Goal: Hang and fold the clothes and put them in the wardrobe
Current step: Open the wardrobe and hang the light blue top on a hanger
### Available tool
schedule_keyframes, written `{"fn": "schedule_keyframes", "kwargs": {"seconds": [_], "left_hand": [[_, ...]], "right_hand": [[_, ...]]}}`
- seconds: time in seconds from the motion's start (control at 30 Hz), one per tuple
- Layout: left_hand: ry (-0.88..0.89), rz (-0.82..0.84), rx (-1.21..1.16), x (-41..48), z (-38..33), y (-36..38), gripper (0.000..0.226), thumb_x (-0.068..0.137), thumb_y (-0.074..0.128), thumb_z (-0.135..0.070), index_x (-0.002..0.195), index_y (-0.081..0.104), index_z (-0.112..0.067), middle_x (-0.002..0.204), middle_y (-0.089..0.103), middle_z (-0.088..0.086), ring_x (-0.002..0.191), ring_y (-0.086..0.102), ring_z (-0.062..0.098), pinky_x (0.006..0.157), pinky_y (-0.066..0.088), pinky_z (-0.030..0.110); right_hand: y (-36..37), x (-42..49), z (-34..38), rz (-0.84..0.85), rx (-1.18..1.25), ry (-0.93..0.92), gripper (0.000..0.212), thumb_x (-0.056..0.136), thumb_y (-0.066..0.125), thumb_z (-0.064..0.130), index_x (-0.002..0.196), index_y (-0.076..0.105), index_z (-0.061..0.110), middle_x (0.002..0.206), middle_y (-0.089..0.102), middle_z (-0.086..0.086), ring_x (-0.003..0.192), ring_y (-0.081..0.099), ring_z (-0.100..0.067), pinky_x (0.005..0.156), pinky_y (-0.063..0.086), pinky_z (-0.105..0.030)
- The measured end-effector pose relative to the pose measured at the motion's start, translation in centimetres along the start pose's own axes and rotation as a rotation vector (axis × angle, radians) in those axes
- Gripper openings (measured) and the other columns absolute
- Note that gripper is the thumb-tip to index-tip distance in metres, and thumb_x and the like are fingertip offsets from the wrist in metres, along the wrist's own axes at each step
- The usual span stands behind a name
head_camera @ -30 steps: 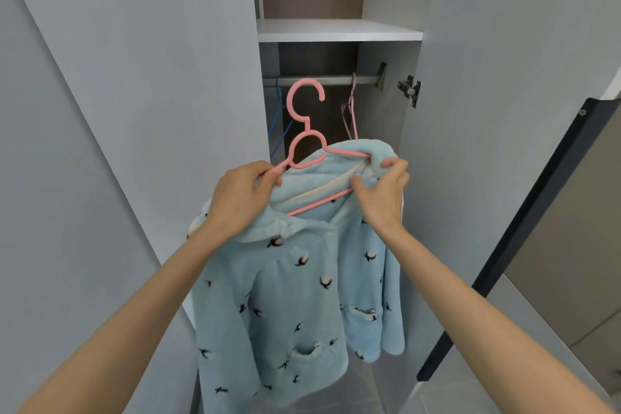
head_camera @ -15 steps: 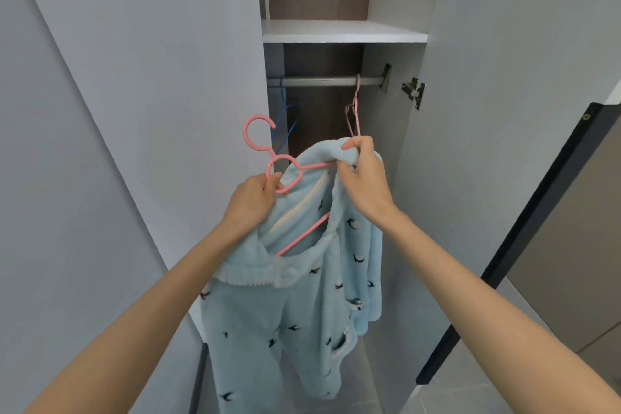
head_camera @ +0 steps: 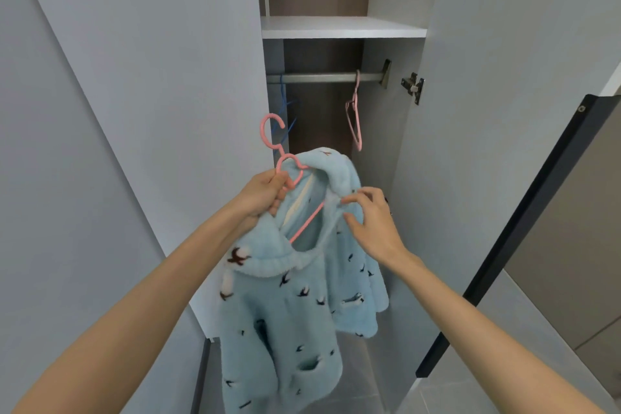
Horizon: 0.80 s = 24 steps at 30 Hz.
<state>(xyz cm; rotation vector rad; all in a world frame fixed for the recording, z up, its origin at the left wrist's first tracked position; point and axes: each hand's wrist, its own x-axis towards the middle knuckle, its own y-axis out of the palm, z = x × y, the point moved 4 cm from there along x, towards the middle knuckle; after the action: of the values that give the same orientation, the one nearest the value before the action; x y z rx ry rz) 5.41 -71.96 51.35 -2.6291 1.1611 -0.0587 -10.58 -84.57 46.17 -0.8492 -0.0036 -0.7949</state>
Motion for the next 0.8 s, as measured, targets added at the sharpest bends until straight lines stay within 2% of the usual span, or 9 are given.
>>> {"fn": "schedule_keyframes", "kwargs": {"seconds": [0.1,0.2,0.23,0.3,0.37,0.43,0.57,0.63,0.8], "left_hand": [[-0.073,0.103,-0.114,0.2,0.0,0.8,0.031,0.102,0.035,-0.017,0.074,0.046,-0.014,0.06,0.03,0.0,0.038,0.024,0.004,0.036,0.023,0.013],[-0.068,0.178,-0.119,0.2,-0.1,1.3,0.031,0.103,0.035,-0.02,0.075,0.045,-0.013,0.058,0.033,-0.001,0.04,0.028,0.004,0.038,0.028,0.014],[-0.053,0.189,-0.092,0.2,-0.2,1.4,0.031,0.103,0.035,-0.02,0.076,0.046,-0.013,0.058,0.035,-0.001,0.041,0.029,0.005,0.039,0.029,0.014],[-0.012,0.193,-0.016,-0.1,-0.4,1.6,0.029,0.103,0.035,-0.02,0.078,0.047,-0.011,0.057,0.039,0.0,0.044,0.032,0.008,0.041,0.033,0.016],[0.002,0.192,0.033,-0.2,-0.3,1.5,0.029,0.103,0.037,-0.021,0.078,0.048,-0.011,0.057,0.043,0.0,0.047,0.035,0.009,0.044,0.037,0.017],[0.009,0.206,0.058,-0.3,-0.1,1.2,0.029,0.103,0.036,-0.023,0.078,0.048,-0.013,0.058,0.044,-0.001,0.05,0.036,0.01,0.049,0.037,0.019],[0.099,0.223,0.098,-0.4,-0.5,0.1,0.03,0.103,0.035,-0.026,0.077,0.049,-0.022,0.062,0.043,-0.005,0.057,0.036,0.008,0.056,0.033,0.021],[0.14,0.224,0.126,-0.4,-0.7,-0.4,0.03,0.103,0.034,-0.027,0.079,0.05,-0.023,0.065,0.043,-0.005,0.058,0.037,0.007,0.057,0.035,0.02],[0.059,0.313,0.033,-0.6,0.6,-0.5,0.028,0.103,0.034,-0.026,0.079,0.044,-0.016,0.059,0.042,-0.006,0.053,0.036,0.006,0.049,0.036,0.013]], "right_hand": [[0.3,-0.8,2.6,0.02,0.062,-0.124,0.024,0.094,0.056,0.023,0.116,0.063,0.019,0.126,0.047,0.007,0.118,0.042,-0.005,0.09,0.036,-0.015],[2.8,-2.5,5.1,0.419,0.275,-0.105,0.026,0.097,0.053,0.029,0.118,0.063,0.018,0.117,0.06,0.012,0.107,0.051,0.004,0.089,0.035,-0.003],[3.7,-3.1,5.5,0.526,0.331,-0.081,0.025,0.097,0.052,0.032,0.115,0.063,0.017,0.112,0.062,0.011,0.102,0.054,0.002,0.087,0.038,-0.006],[5.1,-4.1,6.0,0.609,0.405,-0.066,0.02,0.098,0.051,0.035,0.103,0.059,0.017,0.09,0.057,0.005,0.081,0.052,-0.005,0.077,0.041,-0.018],[5.2,-4.3,6.5,0.59,0.462,-0.089,0.018,0.098,0.051,0.029,0.09,0.051,0.013,0.076,0.041,0.003,0.066,0.038,-0.003,0.064,0.034,-0.019],[4.3,-4.0,7.0,0.51,0.503,-0.106,0.019,0.099,0.051,0.022,0.084,0.046,0.012,0.071,0.036,0.006,0.059,0.033,0.0,0.058,0.03,-0.015],[1.7,-2.5,7.4,0.367,0.521,-0.143,0.026,0.098,0.052,0.024,0.085,0.05,0.002,0.072,0.04,0.002,0.065,0.037,-0.008,0.058,0.03,-0.022],[1.4,-2.0,7.0,0.314,0.535,-0.13,0.024,0.097,0.053,0.024,0.08,0.051,0.007,0.07,0.041,0.006,0.064,0.037,-0.006,0.058,0.03,-0.021],[4.1,-2.7,4.9,0.337,0.445,-0.038,0.036,0.094,0.058,0.033,0.081,0.054,0.0,0.064,0.04,0.006,0.058,0.034,-0.007,0.055,0.026,-0.024]]}}
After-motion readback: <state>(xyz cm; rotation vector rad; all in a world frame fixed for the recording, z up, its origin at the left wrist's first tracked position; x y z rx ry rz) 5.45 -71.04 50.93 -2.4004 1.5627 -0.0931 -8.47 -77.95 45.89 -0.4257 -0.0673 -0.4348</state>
